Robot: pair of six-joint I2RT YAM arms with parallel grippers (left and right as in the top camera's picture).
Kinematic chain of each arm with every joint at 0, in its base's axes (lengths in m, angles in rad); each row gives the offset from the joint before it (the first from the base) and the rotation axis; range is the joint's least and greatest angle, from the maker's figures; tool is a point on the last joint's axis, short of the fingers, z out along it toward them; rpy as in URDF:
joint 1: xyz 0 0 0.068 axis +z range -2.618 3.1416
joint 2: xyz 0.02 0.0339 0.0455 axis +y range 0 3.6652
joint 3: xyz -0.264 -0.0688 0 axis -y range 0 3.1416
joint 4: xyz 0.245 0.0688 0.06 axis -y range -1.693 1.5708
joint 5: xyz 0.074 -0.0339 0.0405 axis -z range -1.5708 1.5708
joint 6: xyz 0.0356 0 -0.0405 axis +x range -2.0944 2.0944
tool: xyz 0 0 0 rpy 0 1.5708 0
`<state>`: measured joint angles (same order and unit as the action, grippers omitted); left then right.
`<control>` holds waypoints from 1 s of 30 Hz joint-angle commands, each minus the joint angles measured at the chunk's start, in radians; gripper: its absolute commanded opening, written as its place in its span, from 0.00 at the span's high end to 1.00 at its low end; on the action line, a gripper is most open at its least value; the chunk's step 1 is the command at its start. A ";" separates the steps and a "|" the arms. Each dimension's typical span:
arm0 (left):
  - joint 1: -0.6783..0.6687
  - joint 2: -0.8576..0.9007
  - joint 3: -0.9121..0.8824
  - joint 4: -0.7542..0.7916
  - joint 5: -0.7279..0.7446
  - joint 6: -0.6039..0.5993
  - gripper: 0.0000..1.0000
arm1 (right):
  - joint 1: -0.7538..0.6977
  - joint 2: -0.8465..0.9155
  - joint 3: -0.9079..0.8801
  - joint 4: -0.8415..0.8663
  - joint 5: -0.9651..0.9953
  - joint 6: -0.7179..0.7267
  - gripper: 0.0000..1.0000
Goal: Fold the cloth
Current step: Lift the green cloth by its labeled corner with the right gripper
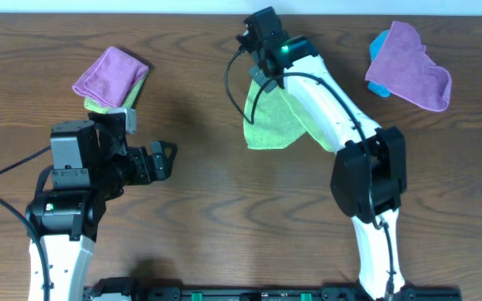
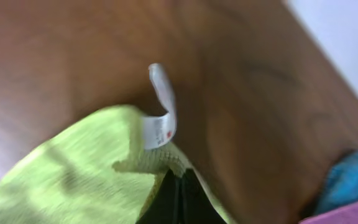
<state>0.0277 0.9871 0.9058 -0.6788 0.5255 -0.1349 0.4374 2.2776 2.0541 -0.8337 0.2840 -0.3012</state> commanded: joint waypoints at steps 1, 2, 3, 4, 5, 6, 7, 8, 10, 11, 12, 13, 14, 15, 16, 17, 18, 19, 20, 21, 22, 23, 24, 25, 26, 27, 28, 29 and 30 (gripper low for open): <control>-0.005 0.012 0.026 0.000 0.072 -0.008 0.04 | -0.048 -0.011 0.014 0.050 0.078 0.029 0.99; -0.005 0.014 0.026 0.000 0.082 -0.010 0.05 | -0.061 -0.011 0.014 0.072 0.085 0.028 0.99; -0.005 0.018 0.026 0.000 0.092 -0.012 0.05 | -0.074 -0.010 0.014 0.093 0.088 0.027 0.99; -0.005 0.021 0.026 0.000 0.102 -0.012 0.04 | -0.088 -0.008 0.014 0.111 0.092 0.027 0.99; -0.005 0.024 0.026 0.000 0.108 -0.016 0.05 | -0.098 -0.008 0.014 0.123 0.095 0.027 0.99; -0.005 0.027 0.026 0.000 0.108 -0.027 0.05 | -0.112 -0.007 0.014 0.138 0.103 0.027 0.99; -0.005 0.030 0.026 0.000 0.108 -0.037 0.05 | -0.123 -0.006 0.014 0.147 0.113 0.027 0.99; -0.007 0.034 0.026 0.000 0.107 -0.050 0.05 | -0.136 -0.006 0.014 0.156 0.126 0.027 0.97; -0.012 0.045 0.026 0.003 0.108 -0.065 0.05 | -0.159 -0.005 0.014 0.170 0.161 0.029 0.68; -0.014 0.050 0.026 0.003 0.107 -0.070 0.05 | -0.172 -0.005 0.014 0.172 0.183 0.034 0.50; -0.018 0.056 0.026 0.005 0.107 -0.072 0.04 | -0.183 -0.005 0.014 0.172 0.206 0.047 0.38; -0.020 0.063 0.026 0.006 0.108 -0.072 0.05 | -0.191 -0.005 0.014 0.170 0.226 0.059 0.28; -0.023 0.069 0.026 0.007 0.108 -0.072 0.05 | -0.196 -0.005 0.014 0.163 0.239 0.064 0.27; -0.025 0.075 0.026 0.009 0.108 -0.072 0.05 | -0.201 -0.005 0.014 0.148 0.242 0.066 0.25; -0.029 0.080 0.026 0.011 0.108 -0.072 0.04 | -0.202 -0.006 0.014 0.128 0.239 0.071 0.24; -0.031 0.086 0.026 0.015 0.108 -0.072 0.05 | -0.202 -0.006 0.014 0.106 0.231 0.080 0.24; -0.033 0.091 0.026 0.019 0.108 -0.072 0.05 | -0.199 -0.008 0.014 0.073 0.204 0.080 0.24; -0.036 0.094 0.026 0.024 0.108 -0.072 0.05 | -0.193 -0.009 0.014 0.042 0.161 0.079 0.23; -0.038 0.098 0.026 0.031 0.108 -0.072 0.05 | -0.185 -0.010 0.014 0.003 0.086 0.062 0.24; -0.038 0.101 0.026 0.035 0.108 -0.072 0.04 | -0.172 -0.011 0.014 -0.037 -0.015 0.032 0.26; -0.038 0.104 0.026 0.040 0.107 -0.072 0.05 | -0.159 -0.012 0.014 -0.066 -0.098 0.016 0.27; -0.038 0.105 0.026 0.044 0.107 -0.072 0.05 | -0.148 -0.012 0.014 -0.085 -0.162 0.007 0.28; -0.038 0.105 0.026 0.049 0.107 -0.072 0.05 | -0.130 -0.012 0.014 -0.103 -0.232 -0.005 0.28; -0.038 0.105 0.026 0.053 0.107 -0.072 0.05 | -0.117 -0.011 0.014 -0.112 -0.275 -0.018 0.29; -0.038 0.105 0.026 0.058 0.107 -0.072 0.05 | -0.102 -0.011 0.014 -0.114 -0.313 -0.030 0.29; -0.038 0.105 0.026 0.060 0.107 -0.072 0.05 | -0.090 -0.008 0.014 -0.112 -0.335 -0.033 0.30; -0.038 0.105 0.026 0.060 0.107 -0.072 0.05 | -0.076 -0.006 0.014 -0.108 -0.354 -0.038 0.31; -0.038 0.105 0.026 0.060 0.107 -0.072 0.05 | -0.066 -0.002 0.013 -0.103 -0.360 -0.037 0.32; -0.038 0.105 0.026 0.060 0.107 -0.072 0.05 | -0.055 0.002 0.013 -0.099 -0.373 -0.037 0.34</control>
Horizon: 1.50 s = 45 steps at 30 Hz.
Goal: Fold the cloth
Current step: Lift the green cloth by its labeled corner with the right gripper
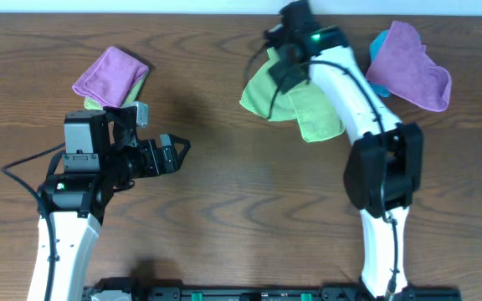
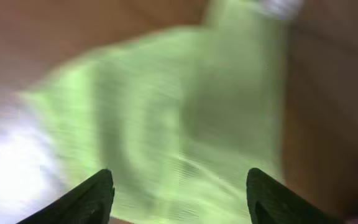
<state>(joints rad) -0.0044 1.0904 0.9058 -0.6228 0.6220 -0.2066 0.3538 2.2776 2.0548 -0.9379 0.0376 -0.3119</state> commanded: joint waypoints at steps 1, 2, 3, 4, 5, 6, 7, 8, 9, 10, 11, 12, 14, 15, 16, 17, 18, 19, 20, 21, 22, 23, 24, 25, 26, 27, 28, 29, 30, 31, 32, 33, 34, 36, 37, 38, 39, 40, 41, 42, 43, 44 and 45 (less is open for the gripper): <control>-0.006 0.002 0.026 0.004 0.011 0.000 0.05 | 0.037 0.011 0.012 0.008 -0.139 -0.027 0.37; -0.006 0.002 0.026 0.004 0.011 0.000 0.05 | 0.042 0.015 0.012 0.010 -0.148 -0.027 0.39; -0.006 0.002 0.026 0.004 0.011 0.000 0.05 | 0.047 0.025 0.012 0.013 -0.158 -0.026 0.39; -0.006 0.002 0.026 0.004 0.011 0.000 0.05 | 0.051 0.032 0.012 0.015 -0.163 -0.026 0.39; -0.006 0.002 0.026 0.004 0.011 0.000 0.05 | 0.053 0.047 0.012 0.017 -0.162 -0.026 0.39; -0.006 0.002 0.026 0.004 0.011 0.000 0.05 | 0.053 0.054 0.012 0.017 -0.163 -0.025 0.38; -0.006 0.002 0.026 0.003 0.011 0.000 0.05 | 0.053 0.066 0.012 0.017 -0.169 -0.025 0.38; -0.006 0.002 0.026 0.003 0.011 0.000 0.05 | 0.053 0.074 0.012 0.018 -0.175 -0.022 0.38; -0.006 0.002 0.026 0.004 0.010 0.000 0.04 | 0.053 0.081 0.012 0.019 -0.181 -0.021 0.38; -0.006 0.002 0.026 0.004 0.010 0.000 0.05 | 0.053 0.093 0.012 0.023 -0.181 -0.018 0.38; -0.006 0.002 0.026 0.004 0.010 0.000 0.04 | 0.053 0.095 0.012 0.027 -0.181 -0.017 0.38; -0.006 0.002 0.026 0.004 0.010 0.000 0.05 | 0.053 0.102 0.012 0.032 -0.181 -0.017 0.38; -0.006 0.002 0.026 0.004 0.010 0.000 0.04 | 0.053 0.114 0.012 0.038 -0.181 -0.007 0.38; -0.006 0.002 0.026 0.004 0.011 0.000 0.05 | 0.053 0.118 0.012 0.038 -0.181 -0.006 0.38; -0.006 0.002 0.026 0.004 0.011 0.000 0.05 | 0.053 0.128 0.012 0.039 -0.181 -0.001 0.38; -0.006 0.002 0.026 0.004 0.011 0.000 0.04 | 0.053 0.133 0.012 0.040 -0.181 0.002 0.39; -0.006 0.002 0.026 0.004 0.011 0.000 0.05 | 0.053 0.143 0.012 0.041 -0.181 0.002 0.39; -0.006 0.002 0.026 0.004 0.011 0.000 0.05 | 0.053 0.153 0.012 0.040 -0.181 0.005 0.41; -0.006 0.002 0.026 0.004 0.011 0.000 0.05 | 0.053 0.156 0.012 0.041 -0.181 0.005 0.43; -0.006 0.002 0.026 0.004 0.011 0.000 0.05 | 0.053 0.161 0.012 0.042 -0.181 0.005 0.44; -0.006 0.002 0.026 0.004 0.011 0.000 0.05 | 0.053 0.163 0.012 0.044 -0.181 0.005 0.46; -0.006 0.002 0.026 0.004 0.011 0.000 0.04 | 0.053 0.164 0.012 0.047 -0.181 0.005 0.48; -0.006 0.002 0.026 0.004 0.011 0.000 0.05 | 0.053 0.164 0.012 0.050 -0.181 0.005 0.50; -0.006 0.002 0.026 0.004 0.011 0.000 0.05 | 0.053 0.164 0.012 0.056 -0.180 0.005 0.50; -0.006 0.002 0.026 0.004 0.011 0.000 0.05 | 0.053 0.164 0.012 0.060 -0.180 0.005 0.51; -0.006 0.002 0.026 0.004 0.011 -0.001 0.05 | 0.053 0.164 0.012 0.065 -0.180 0.005 0.51; -0.006 0.002 0.026 0.004 0.011 0.000 0.05 | 0.052 0.166 0.012 0.068 -0.180 0.005 0.51; -0.006 0.002 0.026 0.004 0.011 0.000 0.04 | 0.051 0.170 0.012 0.074 -0.180 0.005 0.51; -0.006 0.002 0.026 0.004 0.011 0.000 0.05 | 0.051 0.172 0.012 0.076 -0.180 0.005 0.52; -0.006 0.002 0.026 0.004 0.011 0.000 0.05 | 0.051 0.180 0.012 0.078 -0.180 0.009 0.52; -0.006 0.002 0.026 0.004 0.010 0.000 0.05 | 0.051 0.186 0.012 0.079 -0.180 0.013 0.52; -0.006 0.002 0.026 0.004 0.011 0.000 0.05 | 0.051 0.194 0.012 0.079 -0.181 0.020 0.53; -0.006 0.002 0.026 0.004 0.011 0.000 0.05 | 0.051 0.202 0.012 0.079 -0.181 0.021 0.53; -0.006 0.002 0.026 0.004 0.011 0.000 0.04 | 0.053 0.215 0.012 0.077 -0.184 0.027 0.56; -0.006 0.002 0.026 0.004 0.011 0.000 0.05 | 0.055 0.224 0.012 0.078 -0.186 0.028 0.60; -0.006 0.002 0.026 0.004 0.011 0.000 0.05 | 0.057 0.225 0.012 0.077 -0.188 0.031 0.66; -0.006 0.002 0.026 0.004 0.010 0.000 0.04 | 0.060 0.227 0.012 0.077 -0.192 0.031 0.74; -0.006 0.002 0.026 0.004 0.010 0.000 0.05 | 0.064 0.227 0.012 0.077 -0.196 0.031 0.86; -0.006 0.002 0.026 0.004 0.010 0.000 0.05 | 0.070 0.226 0.012 0.077 -0.202 0.031 0.98; -0.006 0.002 0.026 0.004 0.006 0.000 0.05 | 0.077 0.223 0.013 0.071 -0.211 0.031 0.99; -0.006 0.002 0.026 0.006 0.002 0.000 0.05 | 0.087 0.220 0.013 0.060 -0.224 0.031 0.99; -0.006 0.002 0.026 0.008 -0.002 0.000 0.05 | 0.095 0.216 0.013 0.044 -0.236 0.031 0.99; -0.006 0.002 0.026 0.012 -0.005 0.000 0.05 | 0.106 0.212 0.013 0.021 -0.253 0.029 0.99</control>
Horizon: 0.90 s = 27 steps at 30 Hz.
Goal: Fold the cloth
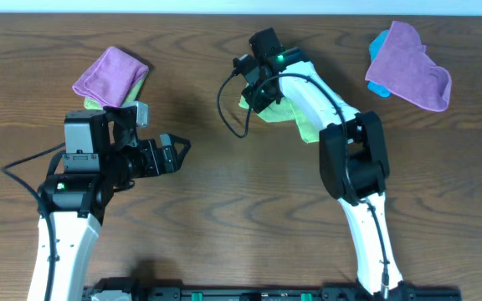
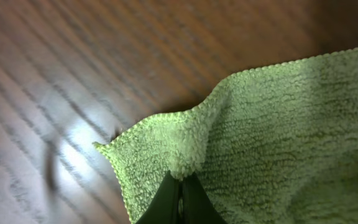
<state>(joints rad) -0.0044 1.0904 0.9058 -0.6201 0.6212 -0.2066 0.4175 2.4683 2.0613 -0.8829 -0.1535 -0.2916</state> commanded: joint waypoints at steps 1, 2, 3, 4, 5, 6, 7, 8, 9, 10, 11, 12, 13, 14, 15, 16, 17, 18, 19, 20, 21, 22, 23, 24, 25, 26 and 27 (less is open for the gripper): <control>-0.005 0.002 0.026 0.016 -0.005 0.000 0.05 | 0.053 0.015 0.006 -0.056 -0.079 0.006 0.99; -0.005 0.002 0.026 0.025 -0.013 0.000 0.05 | 0.067 0.011 0.006 -0.083 -0.093 0.006 0.99; -0.005 0.002 0.026 0.034 -0.023 0.000 0.05 | 0.079 0.006 0.006 -0.109 -0.100 0.006 0.99; -0.005 0.002 0.026 0.044 -0.030 0.000 0.04 | 0.093 0.001 0.006 -0.142 -0.102 0.006 0.99; -0.005 0.002 0.026 0.056 -0.034 0.000 0.05 | 0.106 -0.006 0.006 -0.175 -0.102 0.006 0.99; -0.005 0.002 0.026 0.069 -0.040 0.000 0.05 | 0.118 -0.011 0.006 -0.208 -0.102 0.006 0.99; -0.005 0.002 0.026 0.077 -0.050 0.000 0.05 | 0.129 -0.016 0.006 -0.237 -0.102 0.007 0.99; -0.005 0.002 0.026 0.088 -0.065 0.000 0.05 | 0.141 -0.022 0.006 -0.284 -0.107 0.007 0.99; -0.005 0.002 0.026 0.095 -0.080 0.000 0.05 | 0.148 -0.026 0.006 -0.321 -0.106 0.007 0.99; -0.005 0.002 0.026 0.102 -0.097 0.000 0.04 | 0.154 -0.030 0.006 -0.361 -0.107 0.007 0.99; -0.005 0.002 0.026 0.107 -0.111 0.000 0.05 | 0.159 -0.032 0.006 -0.395 -0.109 0.007 0.99; -0.003 0.002 0.026 0.111 -0.126 0.000 0.05 | 0.161 -0.035 0.006 -0.428 -0.116 0.007 0.99; -0.002 0.002 0.026 0.117 -0.141 0.000 0.05 | 0.163 -0.036 0.006 -0.463 -0.128 0.007 0.99; -0.002 0.002 0.026 0.123 -0.159 0.000 0.05 | 0.163 -0.040 0.006 -0.499 -0.141 0.007 0.98; -0.002 0.002 0.026 0.131 -0.175 0.001 0.05 | 0.163 -0.042 0.006 -0.536 -0.143 0.007 0.98; -0.002 0.002 0.026 0.137 -0.189 0.001 0.05 | 0.163 -0.045 0.006 -0.568 -0.143 0.006 0.98; -0.002 0.002 0.026 0.143 -0.207 0.001 0.05 | 0.163 -0.049 0.006 -0.597 -0.143 0.006 0.98; -0.002 0.002 0.026 0.149 -0.217 0.001 0.04 | 0.163 -0.054 0.005 -0.615 -0.143 0.006 0.98; -0.002 0.002 0.026 0.155 -0.230 0.001 0.05 | 0.163 -0.059 0.005 -0.630 -0.142 0.006 0.99; -0.002 0.002 0.026 0.159 -0.239 0.001 0.04 | 0.162 -0.069 0.005 -0.642 -0.138 0.006 0.98; -0.002 0.003 0.026 0.161 -0.249 0.001 0.05 | 0.159 -0.078 0.005 -0.649 -0.130 0.006 0.99; -0.002 0.004 0.026 0.161 -0.259 0.001 0.05 | 0.157 -0.090 0.005 -0.656 -0.124 0.006 0.98; -0.002 0.008 0.026 0.161 -0.265 0.002 0.05 | 0.154 -0.101 0.004 -0.663 -0.117 0.007 0.99; -0.002 0.013 0.026 0.161 -0.265 0.004 0.05 | 0.151 -0.116 0.004 -0.669 -0.111 0.007 0.98; -0.002 0.021 0.026 0.161 -0.265 0.005 0.05 | 0.146 -0.129 0.004 -0.674 -0.106 0.007 0.98; -0.002 0.037 0.026 0.161 -0.264 0.004 0.05 | 0.141 -0.154 0.002 -0.681 -0.105 0.007 0.98; -0.002 0.051 0.026 0.161 -0.261 0.004 0.05 | 0.137 -0.171 -0.002 -0.682 -0.105 0.006 0.98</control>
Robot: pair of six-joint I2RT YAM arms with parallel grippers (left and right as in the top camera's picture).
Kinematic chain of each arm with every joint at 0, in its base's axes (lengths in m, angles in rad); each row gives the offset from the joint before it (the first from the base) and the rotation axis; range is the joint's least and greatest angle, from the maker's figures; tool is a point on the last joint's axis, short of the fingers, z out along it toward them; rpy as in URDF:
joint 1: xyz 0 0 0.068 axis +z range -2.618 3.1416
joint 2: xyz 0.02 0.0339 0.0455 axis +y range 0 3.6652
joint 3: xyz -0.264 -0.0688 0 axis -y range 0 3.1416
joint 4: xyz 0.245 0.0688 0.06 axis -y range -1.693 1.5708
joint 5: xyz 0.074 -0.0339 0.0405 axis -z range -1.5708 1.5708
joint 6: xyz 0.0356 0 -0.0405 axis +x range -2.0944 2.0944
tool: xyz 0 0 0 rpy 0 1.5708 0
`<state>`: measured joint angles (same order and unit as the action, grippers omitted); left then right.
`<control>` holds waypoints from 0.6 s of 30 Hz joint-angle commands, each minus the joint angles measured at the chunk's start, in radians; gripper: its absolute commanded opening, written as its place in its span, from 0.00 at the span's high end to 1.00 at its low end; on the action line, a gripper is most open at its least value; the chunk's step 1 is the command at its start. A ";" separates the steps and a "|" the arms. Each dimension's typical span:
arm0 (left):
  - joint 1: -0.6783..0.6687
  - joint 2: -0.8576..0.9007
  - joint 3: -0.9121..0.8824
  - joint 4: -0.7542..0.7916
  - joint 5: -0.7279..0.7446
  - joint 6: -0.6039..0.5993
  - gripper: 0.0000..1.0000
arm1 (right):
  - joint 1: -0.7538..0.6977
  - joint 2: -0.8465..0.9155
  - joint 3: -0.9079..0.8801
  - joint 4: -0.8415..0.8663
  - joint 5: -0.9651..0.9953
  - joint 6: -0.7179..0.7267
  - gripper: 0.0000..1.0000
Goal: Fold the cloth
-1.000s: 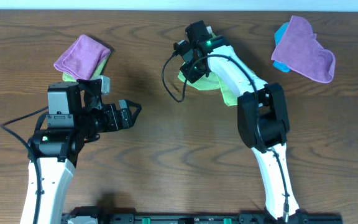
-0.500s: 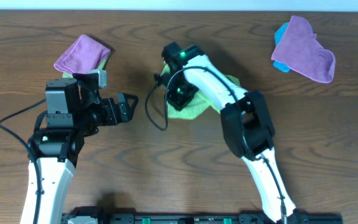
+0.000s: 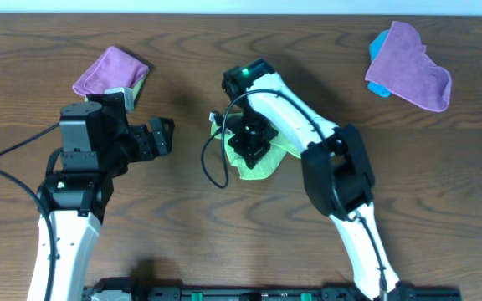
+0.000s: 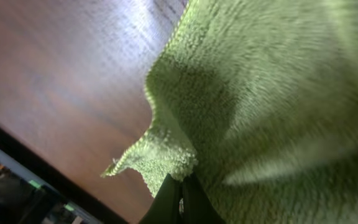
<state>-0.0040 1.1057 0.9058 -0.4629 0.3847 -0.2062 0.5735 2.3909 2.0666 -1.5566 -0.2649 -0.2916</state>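
Observation:
A light green cloth [image 3: 262, 164] lies bunched near the table's middle, mostly hidden under my right arm in the overhead view. My right gripper [image 3: 250, 144] is shut on a corner of it; in the right wrist view the black jaws pinch the fuzzy green cloth [image 4: 272, 106] at the gripper [image 4: 180, 186], with a loose corner sticking out to the left. My left gripper [image 3: 159, 136] hovers open over bare wood at the left, holding nothing and well apart from the cloth.
A folded purple cloth on a green one [image 3: 111, 73] sits at the back left. A purple cloth over a blue one [image 3: 408, 54] lies at the back right. The table's dark front edge [image 3: 249, 294] runs along the bottom.
My right gripper has moved toward the front and slightly left, carrying the green cloth corner with it; the cloth now lies nearer the table's middle. The left arm shifted slightly left.
My right gripper held the green cloth by a corner near the back, its white tag showing. Then it stood open over the cloth spread at the back. Later it was shut on a cloth corner, and now holds it nearer the middle.

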 commanded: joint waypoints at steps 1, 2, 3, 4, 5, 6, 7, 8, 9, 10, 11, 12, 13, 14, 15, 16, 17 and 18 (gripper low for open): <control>-0.002 0.050 0.026 0.003 -0.017 0.004 0.05 | -0.021 -0.113 -0.015 -0.011 0.006 0.005 0.99; -0.002 0.067 0.026 0.004 -0.009 0.004 0.04 | -0.023 -0.136 -0.028 -0.012 0.006 -0.002 0.98; -0.002 0.080 0.026 0.005 0.001 0.004 0.04 | -0.024 -0.159 -0.048 -0.012 0.006 -0.011 0.98; -0.002 0.095 0.026 0.007 0.008 0.004 0.05 | -0.023 -0.178 -0.069 -0.011 0.003 -0.016 0.99; -0.002 0.106 0.026 0.008 0.010 0.003 0.05 | -0.023 -0.197 -0.094 -0.014 -0.006 -0.028 0.98; -0.002 0.116 0.027 0.009 0.013 0.003 0.05 | -0.023 -0.216 -0.124 -0.014 -0.010 -0.031 0.96; -0.002 0.124 0.026 0.010 0.016 0.003 0.05 | -0.023 -0.244 -0.175 -0.014 -0.012 -0.031 0.94; -0.002 0.127 0.026 0.012 0.021 0.004 0.05 | -0.023 -0.266 -0.217 -0.014 -0.012 -0.031 0.92; -0.002 0.130 0.027 0.016 0.027 0.004 0.05 | -0.023 -0.296 -0.272 -0.010 -0.012 -0.031 0.89; -0.002 0.131 0.026 0.020 0.027 0.004 0.05 | -0.023 -0.323 -0.323 -0.003 -0.012 -0.031 0.86; -0.002 0.131 0.027 0.026 0.027 0.004 0.05 | -0.024 -0.359 -0.380 0.009 -0.012 -0.029 0.83; -0.002 0.131 0.027 0.032 0.029 0.004 0.04 | -0.028 -0.400 -0.444 0.029 -0.006 -0.021 0.78; -0.002 0.131 0.027 0.038 0.034 0.004 0.05 | -0.032 -0.433 -0.489 0.042 0.005 -0.009 0.76; -0.002 0.131 0.027 0.043 0.040 0.003 0.05 | -0.038 -0.472 -0.541 0.061 0.019 0.008 0.74; -0.002 0.131 0.027 0.050 0.050 0.003 0.05 | -0.044 -0.511 -0.583 0.074 0.034 0.024 0.68; -0.003 0.131 0.026 0.053 0.060 0.003 0.05 | -0.051 -0.542 -0.615 0.086 0.048 0.042 0.67; -0.003 0.132 0.026 0.056 0.069 0.002 0.05 | -0.061 -0.581 -0.645 0.096 0.069 0.069 0.65; -0.003 0.132 0.026 0.057 0.084 0.002 0.05 | -0.074 -0.617 -0.669 0.106 0.083 0.090 0.63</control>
<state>-0.0040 1.2381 0.9066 -0.4107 0.4232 -0.2062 0.5316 1.8832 1.4471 -1.4673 -0.2321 -0.2661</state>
